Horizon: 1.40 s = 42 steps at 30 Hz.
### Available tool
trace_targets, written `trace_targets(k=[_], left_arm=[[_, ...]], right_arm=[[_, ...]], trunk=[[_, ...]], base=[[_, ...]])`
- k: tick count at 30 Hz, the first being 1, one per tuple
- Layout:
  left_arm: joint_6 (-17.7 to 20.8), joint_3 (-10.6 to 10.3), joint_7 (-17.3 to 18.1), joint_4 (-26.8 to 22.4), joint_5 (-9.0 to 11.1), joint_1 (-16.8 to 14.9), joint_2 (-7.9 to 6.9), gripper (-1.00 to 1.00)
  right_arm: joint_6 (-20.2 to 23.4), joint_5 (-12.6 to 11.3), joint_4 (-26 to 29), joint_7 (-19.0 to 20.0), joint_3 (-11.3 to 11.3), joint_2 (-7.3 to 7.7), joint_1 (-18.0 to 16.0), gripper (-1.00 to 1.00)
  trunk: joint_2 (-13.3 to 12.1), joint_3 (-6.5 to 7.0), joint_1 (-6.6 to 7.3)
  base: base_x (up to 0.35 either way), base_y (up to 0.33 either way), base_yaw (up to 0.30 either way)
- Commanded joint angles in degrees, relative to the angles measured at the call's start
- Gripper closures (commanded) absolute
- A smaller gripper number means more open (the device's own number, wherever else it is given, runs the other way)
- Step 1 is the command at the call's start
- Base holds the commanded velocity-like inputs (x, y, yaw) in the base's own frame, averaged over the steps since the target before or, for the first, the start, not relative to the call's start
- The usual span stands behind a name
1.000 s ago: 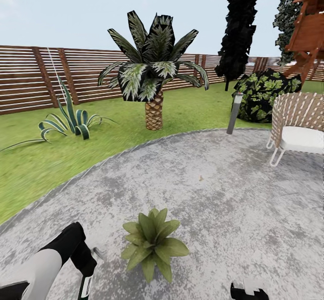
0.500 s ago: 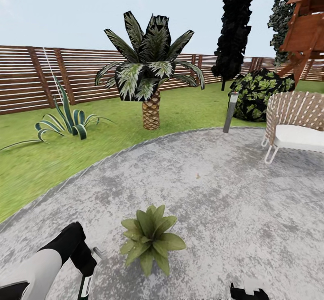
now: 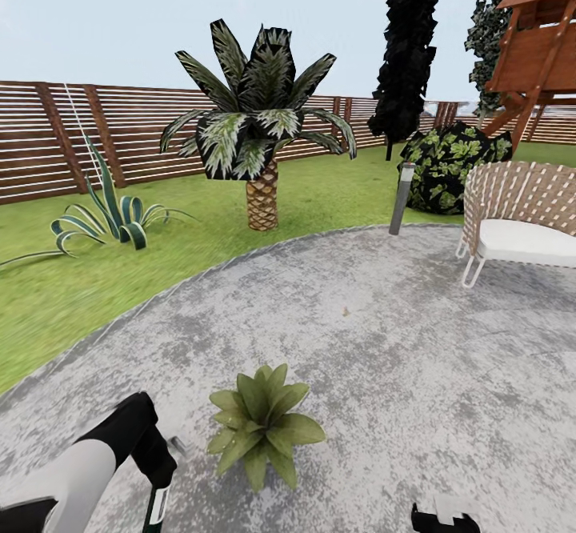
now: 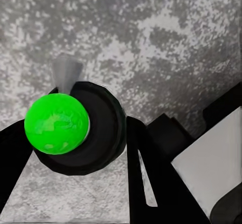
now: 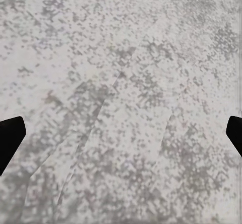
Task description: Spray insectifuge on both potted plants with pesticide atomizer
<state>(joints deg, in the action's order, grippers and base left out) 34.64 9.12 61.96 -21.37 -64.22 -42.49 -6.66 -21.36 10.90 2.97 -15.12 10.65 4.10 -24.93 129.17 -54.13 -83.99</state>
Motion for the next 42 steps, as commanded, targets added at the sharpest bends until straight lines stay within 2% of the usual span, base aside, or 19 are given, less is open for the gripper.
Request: trace_targets(k=[1, 3, 4, 6, 9, 18, 23, 28, 32, 34, 37, 39, 42], left_arm=[[0.44, -0.37, 0.73, -0.07, -0.59, -0.13, 0.04, 1.00], [0.44, -2.14, 2.77, -0.07, -1.01, -0.24, -0.17, 1.00], [0.38, -3.48, 5.68, -0.07, -1.26, -0.28, -0.51, 1.00], [0.15, -4.11, 7.70, -0.07, -1.36, -0.23, -0.82, 1.00], [-0.16, -4.45, 8.84, -0.07, -1.41, 0.04, -1.00, 1.00], [0.27, -4.38, 8.99, -0.32, -1.38, -0.29, -0.91, 1.00], [0.53, -4.42, 9.26, -4.10, -1.34, -0.12, -1.05, 1.00], [0.24, -4.53, 9.32, -4.93, -1.47, 0.38, -1.07, 1.00], [0.40, -4.45, 9.35, -5.02, -1.42, -0.06, -0.92, 1.00], [0.54, -4.39, 9.52, -5.16, -1.33, -0.75, -0.29, 1.00], [0.58, -4.43, 12.14, -5.15, -1.45, -3.36, 0.07, 1.00], [0.55, -4.85, 15.76, -5.16, -1.80, -5.24, -0.13, 1.00], [0.58, -6.24, 19.24, -5.22, -3.98, -6.33, -0.54, 1.00]], right_arm=[[-0.17, 0.61, -0.07, -0.17, 0.43, 0.07, -0.04, -1.00], [-0.17, 0.61, -0.07, -0.17, 0.42, 0.19, -0.03, -1.00], [-0.13, 0.61, -0.07, -0.17, 0.42, 0.25, -0.03, -1.00], [-0.10, 0.61, -0.07, -0.17, 0.42, 0.28, -0.05, -1.00], [-0.09, 0.61, -0.07, -0.17, 0.42, 0.27, -0.06, -1.00], [-0.08, 0.57, 0.10, -0.17, 0.50, 0.21, -0.09, -1.00], [-0.08, 0.56, 0.10, -0.17, 0.51, 0.21, -0.06, -1.00], [-0.08, 0.56, 0.10, -0.17, 0.51, 0.21, -0.09, -1.00], [-0.08, 0.56, 0.10, -0.17, 0.50, 0.21, -0.08, -1.00], [-0.08, 0.57, 0.10, -0.17, 0.51, 0.21, -0.09, -1.00], [-0.08, 0.59, 0.10, -0.17, 0.51, 0.21, -0.06, -1.00], [-0.08, 0.56, 0.10, -0.17, 0.51, 0.21, -0.07, -1.00], [-0.08, 0.58, 0.10, -0.17, 0.50, 0.21, -0.05, -1.00]], trunk=[[0.02, -0.05, 0.01], [0.02, -0.05, 0.01], [0.02, -0.05, 0.01], [0.02, -0.05, 0.01], [0.02, -0.05, 0.01], [0.02, -0.05, 0.01], [0.02, -0.05, 0.01], [0.02, -0.05, 0.01], [0.02, -0.05, 0.01], [0.02, -0.05, 0.01], [0.02, -0.05, 0.01], [0.02, -0.05, 0.01], [0.02, -0.05, 0.01]], base=[[0.000, 0.000, 0.000], [0.000, 0.000, 0.000], [0.000, 0.000, 0.000], [0.000, 0.000, 0.000], [0.000, 0.000, 0.000], [0.016, 0.034, -0.060], [0.080, 0.264, -0.274], [0.010, 0.121, -0.208], [0.001, 0.010, -0.027], [0.000, 0.002, -0.005], [0.000, 0.000, 0.000], [0.000, 0.000, 0.000], [0.000, 0.000, 0.000]])
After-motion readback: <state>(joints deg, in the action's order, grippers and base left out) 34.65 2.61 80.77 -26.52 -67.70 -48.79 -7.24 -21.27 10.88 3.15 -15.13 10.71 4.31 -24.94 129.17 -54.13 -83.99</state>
